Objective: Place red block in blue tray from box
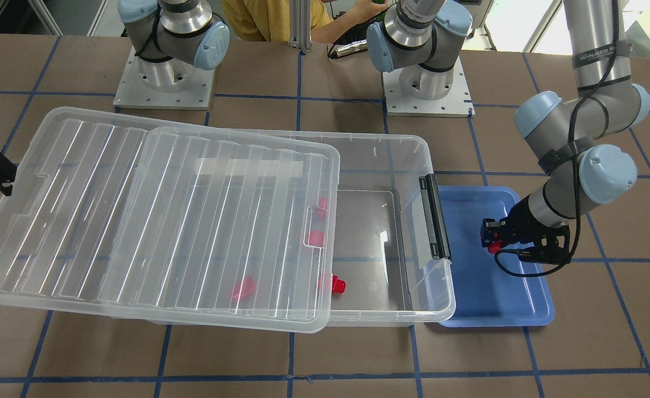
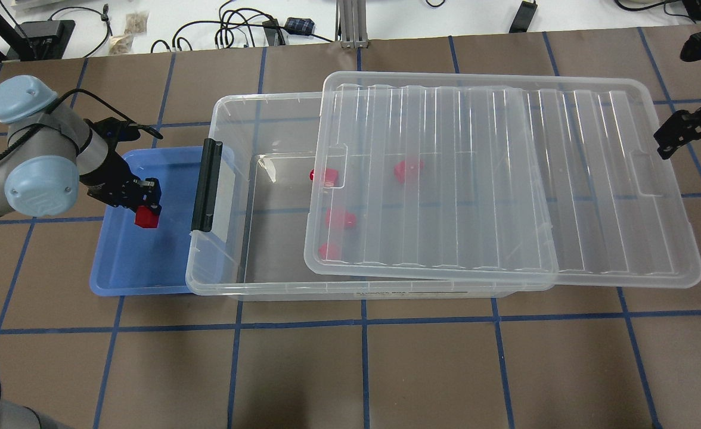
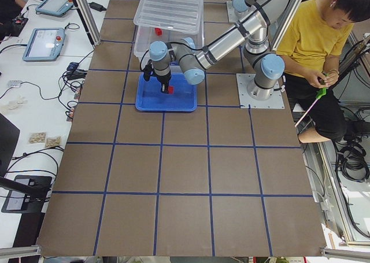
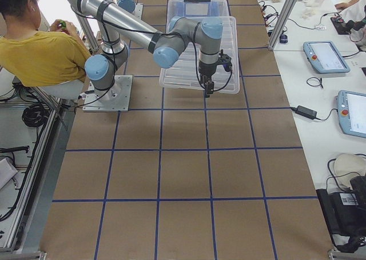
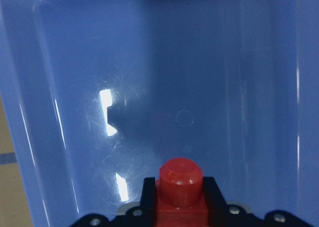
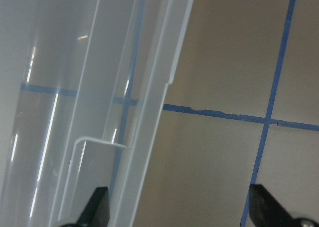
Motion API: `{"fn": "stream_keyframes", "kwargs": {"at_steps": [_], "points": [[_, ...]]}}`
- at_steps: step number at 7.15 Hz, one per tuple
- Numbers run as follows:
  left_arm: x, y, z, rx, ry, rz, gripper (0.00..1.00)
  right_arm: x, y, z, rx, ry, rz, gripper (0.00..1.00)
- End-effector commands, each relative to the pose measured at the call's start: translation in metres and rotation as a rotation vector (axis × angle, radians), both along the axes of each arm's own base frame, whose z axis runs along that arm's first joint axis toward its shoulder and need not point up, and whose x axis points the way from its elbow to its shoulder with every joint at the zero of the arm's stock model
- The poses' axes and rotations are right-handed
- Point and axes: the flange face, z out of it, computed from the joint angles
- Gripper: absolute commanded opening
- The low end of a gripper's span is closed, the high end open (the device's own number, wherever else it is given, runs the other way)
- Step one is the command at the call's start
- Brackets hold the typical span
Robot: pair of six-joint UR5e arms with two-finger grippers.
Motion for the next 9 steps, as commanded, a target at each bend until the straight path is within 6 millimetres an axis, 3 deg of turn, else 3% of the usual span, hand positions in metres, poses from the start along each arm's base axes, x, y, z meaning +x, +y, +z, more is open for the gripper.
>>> {"fn": "stream_keyframes", "kwargs": {"at_steps": [1,3,4,5,6,7,9], "points": [[0.001,-0.004,-0.009,0.007,0.005,0.048,0.99,-0.007,-0.003,0.016,0.037,0.018,0.001,1.0],[-0.005,-0.011,0.029,-0.039,-0.022,0.044,1.0,-0.026,0.006,0.007,0.11,0.104,-0.024,1.0],[-0.008,-0.01,0.061,-0.028,-0.02,0.056,1.0,-0.038,0.011,-0.005,0.132,0.098,-0.044,1.0],[-0.022,-0.01,0.112,-0.025,-0.019,0.11,1.0,-0.04,0.012,-0.023,0.159,0.081,-0.047,1.0],[-0.057,-0.002,0.171,-0.002,-0.021,0.1,1.0,-0.039,0.013,-0.033,0.17,0.07,-0.056,1.0],[-0.079,0.009,0.218,0.002,-0.023,0.118,1.0,-0.038,0.013,-0.045,0.187,0.049,-0.054,1.0],[-0.147,0.039,0.275,-0.069,-0.028,0.057,1.0,-0.032,0.009,-0.047,0.178,0.037,-0.096,1.0]]}}
